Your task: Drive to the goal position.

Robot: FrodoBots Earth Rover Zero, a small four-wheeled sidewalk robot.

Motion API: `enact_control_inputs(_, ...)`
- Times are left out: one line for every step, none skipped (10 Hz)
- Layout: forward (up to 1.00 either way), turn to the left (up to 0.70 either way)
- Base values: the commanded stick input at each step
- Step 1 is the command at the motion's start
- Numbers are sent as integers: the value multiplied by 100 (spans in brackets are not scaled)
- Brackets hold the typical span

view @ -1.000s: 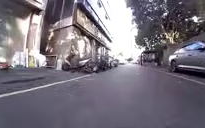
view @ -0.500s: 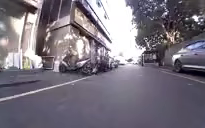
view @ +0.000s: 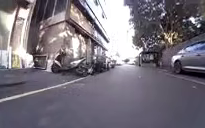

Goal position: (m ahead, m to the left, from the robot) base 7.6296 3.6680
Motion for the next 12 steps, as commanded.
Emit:
enact_control_inputs(70, 0)
enact_control_inputs(70, -1)
enact_control_inputs(70, -1)
enact_control_inputs(70, -1)
enact_control_inputs(70, -1)
enact_control_inputs(70, -2)
enact_control_inputs(70, -2)
enact_control_inputs(70, -1)
enact_control_inputs(70, 0)
enact_control_inputs(70, 0)
enact_control_inputs(70, 0)
enact_control_inputs(70, 0)
